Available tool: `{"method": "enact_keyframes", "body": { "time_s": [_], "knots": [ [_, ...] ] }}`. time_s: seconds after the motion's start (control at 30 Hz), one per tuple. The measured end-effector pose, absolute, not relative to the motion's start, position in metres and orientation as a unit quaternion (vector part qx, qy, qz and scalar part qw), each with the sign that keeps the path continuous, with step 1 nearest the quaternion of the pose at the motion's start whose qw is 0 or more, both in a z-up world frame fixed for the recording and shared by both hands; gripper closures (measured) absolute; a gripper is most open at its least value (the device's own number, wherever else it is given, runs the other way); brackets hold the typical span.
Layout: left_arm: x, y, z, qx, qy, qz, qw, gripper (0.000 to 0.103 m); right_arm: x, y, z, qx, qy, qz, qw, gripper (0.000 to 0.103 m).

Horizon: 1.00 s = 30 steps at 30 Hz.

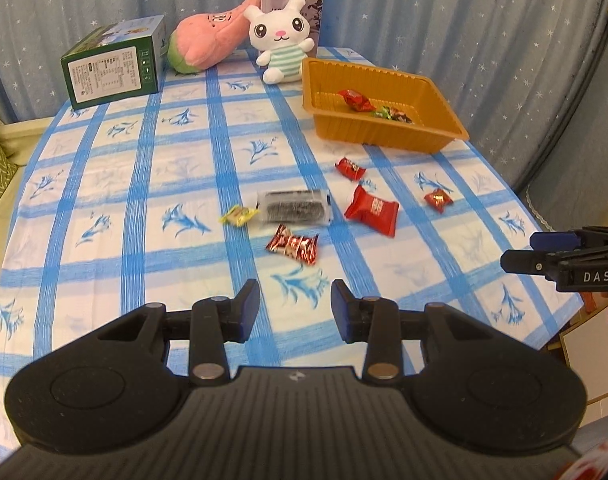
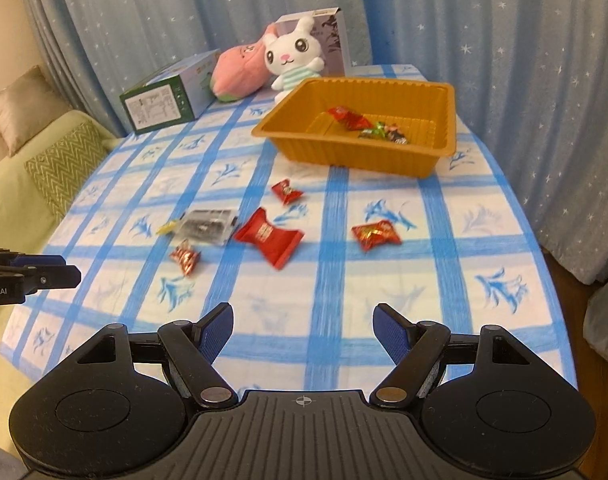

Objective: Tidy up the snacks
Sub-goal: 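Withdraw both tools from the tray back over the scattered candies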

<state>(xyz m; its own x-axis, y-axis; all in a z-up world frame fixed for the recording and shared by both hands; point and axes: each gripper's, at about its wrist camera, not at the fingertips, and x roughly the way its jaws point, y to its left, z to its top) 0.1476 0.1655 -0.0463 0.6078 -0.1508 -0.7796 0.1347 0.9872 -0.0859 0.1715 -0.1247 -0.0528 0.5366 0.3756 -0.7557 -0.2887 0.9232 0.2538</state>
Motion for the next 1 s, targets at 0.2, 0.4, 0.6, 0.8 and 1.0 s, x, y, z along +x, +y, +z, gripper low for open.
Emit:
{"method": "enact_keyframes", "body": {
  "time_s": [0.2,0.4,0.6,0.8,1.0],
  "knots": [
    [0.138,0.169,-0.05,-0.009,0.441,-0.079,0.894,0.068,0.161,-0.116,-0.06,0.042,0.451,0.191,0.871,0.026],
    [0.134,0.169,-0.053,-0.009,0.446,-0.081,0.891,0.068,0.158,-0.112,-0.067,0.038,0.462,0.194,0.864,0.026],
    [0.136,0.165,-0.056,-0.011,0.453,-0.078,0.888,0.068,0.163,-0.112,-0.074,0.032,0.475,0.197,0.857,0.026],
    [0.144,0.163,-0.057,-0.014,0.454,-0.068,0.888,0.068,0.174,-0.12,-0.079,0.033,0.48,0.189,0.856,0.026],
    [0.156,0.16,-0.059,-0.02,0.455,-0.056,0.889,0.068,0.19,-0.13,-0.082,0.038,0.48,0.187,0.856,0.027]
  ]
}}
